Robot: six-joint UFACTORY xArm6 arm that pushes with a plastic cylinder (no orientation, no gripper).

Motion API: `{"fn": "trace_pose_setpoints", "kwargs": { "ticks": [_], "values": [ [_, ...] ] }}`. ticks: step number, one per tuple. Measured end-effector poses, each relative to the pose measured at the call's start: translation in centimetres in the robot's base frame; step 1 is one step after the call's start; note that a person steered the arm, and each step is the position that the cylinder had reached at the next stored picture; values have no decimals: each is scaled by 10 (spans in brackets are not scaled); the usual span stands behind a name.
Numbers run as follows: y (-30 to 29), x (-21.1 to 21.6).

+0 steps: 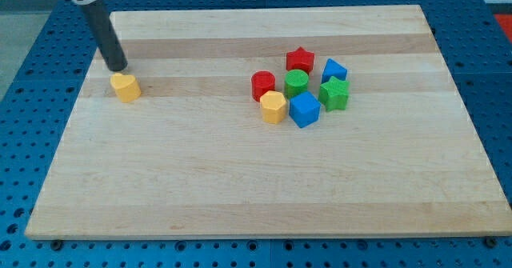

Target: Move yellow heart a bit right and up

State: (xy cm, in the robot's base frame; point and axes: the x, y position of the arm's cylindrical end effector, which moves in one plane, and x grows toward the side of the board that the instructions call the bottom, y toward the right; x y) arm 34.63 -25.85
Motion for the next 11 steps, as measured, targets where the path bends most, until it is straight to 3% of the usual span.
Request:
{"fn": "trace_pose_setpoints", "kwargs": {
  "ticks": [3, 7, 11],
  "values": [
    [-26, 47],
    [69, 76],
    [72, 11]
  ]
}}
